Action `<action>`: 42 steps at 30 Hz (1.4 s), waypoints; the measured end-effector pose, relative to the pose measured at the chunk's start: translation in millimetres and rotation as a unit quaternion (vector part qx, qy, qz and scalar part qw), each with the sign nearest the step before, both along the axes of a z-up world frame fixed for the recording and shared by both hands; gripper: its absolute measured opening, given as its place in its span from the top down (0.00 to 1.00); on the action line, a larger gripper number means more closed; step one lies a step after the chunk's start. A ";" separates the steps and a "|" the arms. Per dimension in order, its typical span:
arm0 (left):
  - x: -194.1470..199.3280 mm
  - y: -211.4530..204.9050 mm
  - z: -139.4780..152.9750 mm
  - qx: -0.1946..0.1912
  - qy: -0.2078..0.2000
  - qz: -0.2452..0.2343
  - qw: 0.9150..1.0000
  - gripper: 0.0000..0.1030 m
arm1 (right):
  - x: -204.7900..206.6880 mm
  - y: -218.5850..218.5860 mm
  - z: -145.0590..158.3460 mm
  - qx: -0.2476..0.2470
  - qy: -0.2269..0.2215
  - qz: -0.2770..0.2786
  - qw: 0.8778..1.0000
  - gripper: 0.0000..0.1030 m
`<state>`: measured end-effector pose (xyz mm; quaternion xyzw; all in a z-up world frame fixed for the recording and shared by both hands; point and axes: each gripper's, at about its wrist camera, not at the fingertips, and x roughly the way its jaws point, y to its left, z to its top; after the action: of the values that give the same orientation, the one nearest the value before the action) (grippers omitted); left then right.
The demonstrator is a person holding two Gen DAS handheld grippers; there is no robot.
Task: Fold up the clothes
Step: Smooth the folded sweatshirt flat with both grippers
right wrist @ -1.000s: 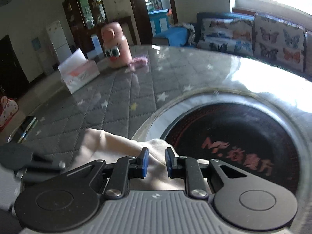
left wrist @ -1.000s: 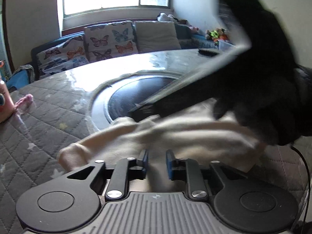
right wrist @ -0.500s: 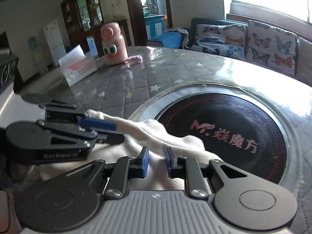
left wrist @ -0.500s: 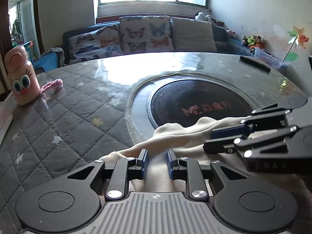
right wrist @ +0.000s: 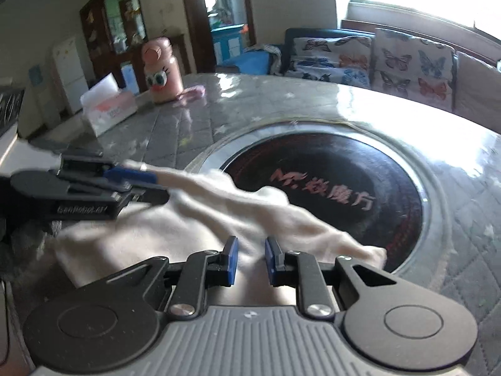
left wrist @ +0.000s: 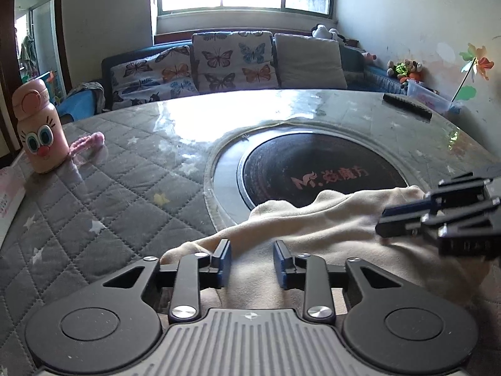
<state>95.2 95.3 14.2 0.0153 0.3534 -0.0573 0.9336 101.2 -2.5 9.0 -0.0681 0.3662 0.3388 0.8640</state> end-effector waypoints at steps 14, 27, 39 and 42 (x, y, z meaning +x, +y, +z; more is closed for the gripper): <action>-0.9 12.6 -4.4 -0.004 0.003 0.024 1.000 0.67 | 19.7 -29.4 -0.6 0.013 -0.004 -0.053 0.998 0.81; -31.2 -3.4 7.6 0.008 -0.013 0.000 1.000 0.56 | -6.6 -37.2 4.2 0.004 -0.025 -0.036 0.999 0.73; -63.2 -6.6 -1.8 0.031 -0.009 -0.011 0.999 0.54 | -39.3 -38.1 11.7 -0.013 -0.047 -0.012 0.999 0.69; -64.4 -6.7 -3.1 0.031 -0.008 -0.006 0.999 0.54 | -45.9 -27.1 14.7 0.003 -0.052 0.006 0.999 0.69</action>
<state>30.8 88.6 11.1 0.0466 0.3476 -0.0524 0.9350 55.3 -29.6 23.7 -0.0852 0.3197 0.3412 0.8798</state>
